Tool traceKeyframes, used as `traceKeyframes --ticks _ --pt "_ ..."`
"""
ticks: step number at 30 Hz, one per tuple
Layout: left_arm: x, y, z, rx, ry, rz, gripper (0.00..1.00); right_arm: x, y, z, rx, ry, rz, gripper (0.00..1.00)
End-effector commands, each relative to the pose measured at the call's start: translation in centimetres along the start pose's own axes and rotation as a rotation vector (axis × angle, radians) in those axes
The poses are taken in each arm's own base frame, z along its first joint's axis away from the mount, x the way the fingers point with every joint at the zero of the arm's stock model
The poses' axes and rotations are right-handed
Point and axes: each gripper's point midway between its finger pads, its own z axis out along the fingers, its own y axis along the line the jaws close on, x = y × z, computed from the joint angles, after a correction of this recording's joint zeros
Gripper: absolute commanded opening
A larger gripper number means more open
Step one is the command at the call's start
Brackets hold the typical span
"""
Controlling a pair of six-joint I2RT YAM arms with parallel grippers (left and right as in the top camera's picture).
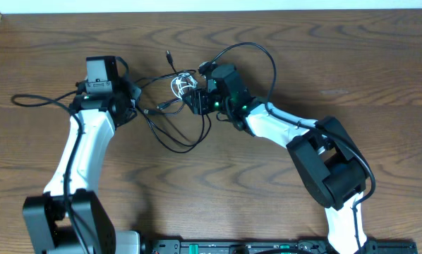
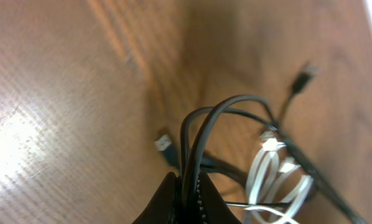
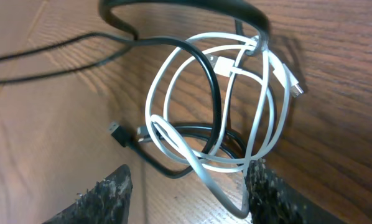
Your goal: Untangle cables
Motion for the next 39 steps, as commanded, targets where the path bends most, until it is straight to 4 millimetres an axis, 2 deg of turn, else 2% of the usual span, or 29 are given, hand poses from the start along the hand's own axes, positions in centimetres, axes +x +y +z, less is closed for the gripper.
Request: traceKeyframes --ticks 1,4,9,10,14,16,19,21,26,27,28,31,32,33,36,39 --pt "0.0 0.8 1.1 -0.049 0.011 0.015 0.08 -0.5 -0.9 0.3 0.073 -0.038 -0.045 0.54" --pt "0.5 1.3 1.7 -0.073 0.034 0.014 0.08 -0.9 -1.4 0.2 0.114 -0.065 -0.048 0.48" --pt "0.8 1.5 1.9 -0.081 0.049 0.014 0.08 -2.0 -1.6 0.1 0.125 -0.109 -0.065 0.06" --pt "1.1 1.5 1.8 -0.08 0.063 0.014 0.08 -2.2 -1.0 0.0 0.094 -0.11 -0.095 0.01" --pt "2.7 2.2 1.6 -0.098 0.139 0.009 0.08 -4.7 0.7 -2.2 0.051 -0.149 -0.136 0.01" --pt "3.0 2.7 1.5 -0.119 0.154 0.008 0.08 -6.7 1.0 -4.4 0.058 -0.181 -0.141 0.01" --pt "3.3 3.1 1.4 -0.135 0.166 0.007 0.08 -9.7 1.0 -8.3 0.08 -0.228 -0.125 0.01" --pt "3.3 3.1 1.4 -0.136 0.167 0.007 0.08 -11.8 0.5 -12.0 0.109 -0.263 -0.107 0.01" --pt "3.3 3.1 1.4 -0.136 0.167 0.008 0.08 -14.5 -1.2 -19.4 0.185 -0.318 -0.061 0.01" --pt "3.3 3.1 1.4 -0.136 0.166 0.008 0.08 -14.6 -1.5 -20.1 0.197 -0.318 -0.052 0.01" --pt "3.3 3.1 1.4 -0.138 0.165 0.008 0.09 -14.7 -2.1 -21.8 0.22 -0.322 -0.035 0.01" --pt "3.3 3.2 1.4 -0.139 0.164 0.008 0.09 -14.6 -3.2 -23.2 0.251 -0.315 -0.009 0.01" --pt "3.3 3.2 1.4 -0.139 0.165 0.008 0.17 -14.4 -3.7 -23.5 0.263 -0.306 0.002 0.01" --pt "3.4 3.2 1.4 -0.142 0.167 0.008 0.23 -14.0 -4.4 -23.7 0.279 -0.29 0.018 0.01" --pt "3.4 3.5 1.3 -0.153 0.169 0.01 0.28 -12.7 -6.9 -24.5 0.338 -0.242 0.084 0.01" --pt "3.1 3.8 1.4 -0.168 0.152 0.056 0.29 -12.1 -9.9 -26.1 0.396 -0.23 0.165 0.01"
